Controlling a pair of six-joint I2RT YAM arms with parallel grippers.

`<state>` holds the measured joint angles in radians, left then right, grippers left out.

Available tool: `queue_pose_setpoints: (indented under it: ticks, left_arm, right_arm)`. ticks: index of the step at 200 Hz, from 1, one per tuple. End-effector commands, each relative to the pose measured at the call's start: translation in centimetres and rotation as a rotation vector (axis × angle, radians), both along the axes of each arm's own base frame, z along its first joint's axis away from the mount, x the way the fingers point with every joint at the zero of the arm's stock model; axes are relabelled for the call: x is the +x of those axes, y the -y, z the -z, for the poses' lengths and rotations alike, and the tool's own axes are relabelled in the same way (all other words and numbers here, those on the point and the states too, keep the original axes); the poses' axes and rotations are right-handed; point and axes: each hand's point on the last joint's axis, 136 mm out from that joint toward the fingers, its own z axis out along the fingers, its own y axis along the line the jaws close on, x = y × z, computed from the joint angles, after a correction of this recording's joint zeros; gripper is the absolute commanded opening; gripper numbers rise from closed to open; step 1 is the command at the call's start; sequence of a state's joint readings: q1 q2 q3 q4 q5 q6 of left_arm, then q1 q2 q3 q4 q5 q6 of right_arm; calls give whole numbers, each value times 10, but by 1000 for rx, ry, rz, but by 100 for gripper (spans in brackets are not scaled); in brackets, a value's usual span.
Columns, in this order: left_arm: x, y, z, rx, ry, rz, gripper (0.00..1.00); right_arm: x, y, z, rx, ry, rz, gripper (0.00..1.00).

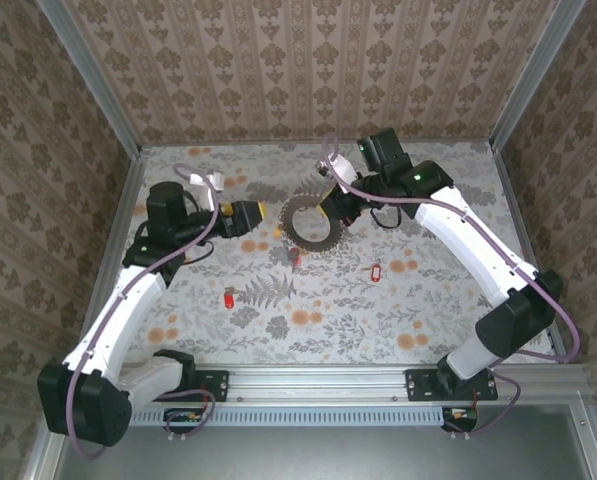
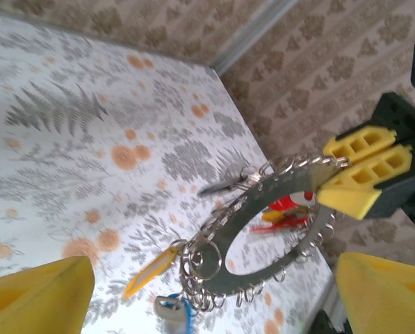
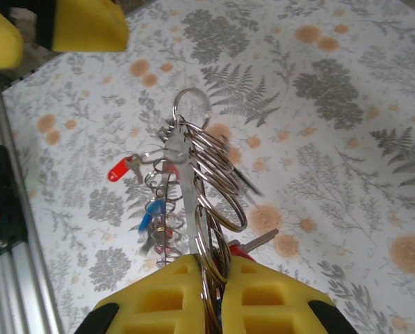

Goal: Put the keys on the keyring

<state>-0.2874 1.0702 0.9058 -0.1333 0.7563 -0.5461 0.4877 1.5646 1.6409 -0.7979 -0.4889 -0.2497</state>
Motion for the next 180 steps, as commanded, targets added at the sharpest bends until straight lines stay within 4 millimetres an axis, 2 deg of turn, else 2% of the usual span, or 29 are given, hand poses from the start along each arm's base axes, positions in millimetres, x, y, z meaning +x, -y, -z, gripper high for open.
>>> queue_pose_setpoints:
  ticks: [1, 47, 67, 99, 119, 144, 165, 180]
  left_arm:
    - [-23, 22, -22, -33, 69, 210, 89]
    - [-40, 50, -18, -42, 65, 376, 91]
    - [-44, 57, -15, -34, 54, 423, 86]
    - [-44, 62, -19, -57, 55, 459, 63]
    - [-43, 63, -24, -71, 70, 456, 39]
    - [-40, 63, -27, -85, 79, 438, 16]
    - [-38, 64, -29, -102, 75, 424, 1]
    - [-34, 64, -30, -114, 79, 405, 0]
  right_arm:
    - [-22, -10, -30, 139, 4, -137, 0]
    - [-34, -14, -46, 272, -62, -227, 0]
    - [-41, -15, -52, 323, -82, -274, 0]
    - [-38, -13, -54, 360, -118, -286, 0]
    - [-33, -12, -47, 350, -140, -271, 0]
    - [-27, -11, -41, 342, -162, -259, 0]
    - [-23, -10, -37, 333, -153, -247, 4]
    - [-17, -8, -37, 323, -133, -222, 13]
